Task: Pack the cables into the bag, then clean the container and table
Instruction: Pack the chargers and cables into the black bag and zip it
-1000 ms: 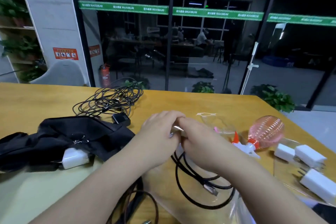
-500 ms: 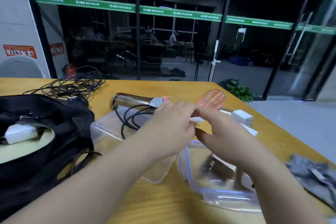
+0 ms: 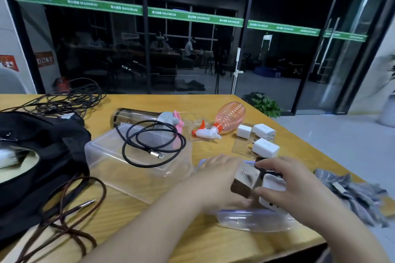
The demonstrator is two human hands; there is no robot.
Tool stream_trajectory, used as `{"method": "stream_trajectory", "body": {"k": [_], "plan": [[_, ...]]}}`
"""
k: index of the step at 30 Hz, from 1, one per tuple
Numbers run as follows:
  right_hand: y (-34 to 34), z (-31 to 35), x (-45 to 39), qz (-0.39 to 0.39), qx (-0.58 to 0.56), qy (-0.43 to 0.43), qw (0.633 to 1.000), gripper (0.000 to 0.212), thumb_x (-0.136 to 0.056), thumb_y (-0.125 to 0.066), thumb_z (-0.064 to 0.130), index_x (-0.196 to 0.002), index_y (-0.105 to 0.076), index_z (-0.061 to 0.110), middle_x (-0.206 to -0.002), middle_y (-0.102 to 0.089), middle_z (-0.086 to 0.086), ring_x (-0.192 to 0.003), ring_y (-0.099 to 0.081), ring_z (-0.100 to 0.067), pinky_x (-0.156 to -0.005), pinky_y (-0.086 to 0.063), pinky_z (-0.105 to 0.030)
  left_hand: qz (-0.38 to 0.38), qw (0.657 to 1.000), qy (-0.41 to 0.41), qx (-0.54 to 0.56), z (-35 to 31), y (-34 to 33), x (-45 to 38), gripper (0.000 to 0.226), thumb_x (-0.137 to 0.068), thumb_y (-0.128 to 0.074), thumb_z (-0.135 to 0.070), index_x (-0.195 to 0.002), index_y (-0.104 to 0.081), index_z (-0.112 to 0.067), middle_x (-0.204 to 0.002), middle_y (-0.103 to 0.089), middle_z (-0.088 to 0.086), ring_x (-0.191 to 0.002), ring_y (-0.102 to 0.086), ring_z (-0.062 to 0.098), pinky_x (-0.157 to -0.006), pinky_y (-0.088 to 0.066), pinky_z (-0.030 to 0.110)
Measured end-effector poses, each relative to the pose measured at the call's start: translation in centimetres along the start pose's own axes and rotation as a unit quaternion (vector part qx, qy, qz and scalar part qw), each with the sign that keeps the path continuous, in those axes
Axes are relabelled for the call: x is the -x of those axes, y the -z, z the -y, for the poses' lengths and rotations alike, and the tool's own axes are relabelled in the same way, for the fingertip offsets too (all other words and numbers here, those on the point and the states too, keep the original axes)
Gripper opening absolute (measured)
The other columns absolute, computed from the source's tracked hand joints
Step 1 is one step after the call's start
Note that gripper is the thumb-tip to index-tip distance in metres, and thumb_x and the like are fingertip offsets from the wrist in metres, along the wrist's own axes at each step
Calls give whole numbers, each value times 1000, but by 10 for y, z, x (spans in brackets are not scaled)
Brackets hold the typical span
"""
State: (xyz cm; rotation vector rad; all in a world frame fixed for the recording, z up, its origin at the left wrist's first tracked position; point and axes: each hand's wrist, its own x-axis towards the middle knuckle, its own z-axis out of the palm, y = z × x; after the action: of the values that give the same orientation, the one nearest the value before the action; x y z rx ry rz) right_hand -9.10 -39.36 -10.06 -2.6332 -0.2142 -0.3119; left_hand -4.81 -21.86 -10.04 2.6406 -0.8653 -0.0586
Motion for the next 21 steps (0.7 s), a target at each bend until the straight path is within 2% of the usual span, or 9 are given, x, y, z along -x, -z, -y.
{"method": "stream_trajectory", "body": {"k": [3,5,8,9,12,14,18,21], "plan": [[8,-4,2,18,22,-47,998,45,-77,-73,36,-117,-51,37,-109,-47,16,-113,-42,-6,-85,-32,-19,11,1000,27,11,-3,-4,-6,65,-75,-66,-49,-126,-37,-20,-132,-42,-1,-126,-32,22,-94,-34,36],[7,-5,3,39,31,-68,996,49,-77,-71,41,-121,-49,37,-112,-45,15,-117,-40,-7,-88,-34,-22,7,999,36,10,-5,-8,-10,62,-74,-64,-53,-122,-38,-23,-127,-45,-2,-123,-35,22,-83,-34,35],[2,-6,4,52,42,-72,995,53,-80,-68,44,-127,-46,36,-117,-42,15,-121,-38,-8,-92,-35,-23,8,999,32,-1,-7,-15,-16,84,-74,-61,-59,-142,-21,-28,-141,-37,-2,-133,-28,23,-99,-29,39],[0,-6,5,52,41,-71,995,52,-81,-67,43,-128,-45,36,-119,-42,15,-122,-38,-8,-93,-35,-22,4,1000,27,-7,-7,-18,-18,83,-74,-61,-59,-141,-22,-30,-140,-39,0,-131,-29,24,-100,-28,39],[-2,-5,6,44,40,-71,996,48,-83,-66,40,-126,-45,39,-124,-41,16,-122,-40,-7,-93,-35,-22,-28,999,10,-24,-9,-25,-22,68,-71,-60,-59,-130,-34,-38,-127,-49,-2,-122,-39,25,-91,-30,38],[-2,-4,6,40,32,-74,996,46,-82,-67,38,-123,-46,40,-124,-43,15,-117,-42,-7,-87,-35,-21,-36,999,15,-36,-10,-27,-20,64,-73,-59,-53,-131,-34,-40,-126,-48,-3,-120,-36,25,-93,-28,40],[2,0,8,40,0,-77,996,40,-79,-71,36,-108,-44,45,-116,-43,15,-105,-45,-5,-78,-33,-21,-65,997,29,-42,-13,-25,-12,58,-75,-57,-40,-129,-36,-31,-122,-48,-1,-116,-35,25,-94,-27,41],[5,1,11,32,-5,-77,997,42,-79,-71,36,-114,-48,41,-116,-44,15,-108,-44,-5,-80,-33,-21,-89,994,44,-48,-14,-22,-6,56,-77,-56,-38,-126,-36,-19,-120,-50,1,-112,-37,26,-92,-28,38]]}}
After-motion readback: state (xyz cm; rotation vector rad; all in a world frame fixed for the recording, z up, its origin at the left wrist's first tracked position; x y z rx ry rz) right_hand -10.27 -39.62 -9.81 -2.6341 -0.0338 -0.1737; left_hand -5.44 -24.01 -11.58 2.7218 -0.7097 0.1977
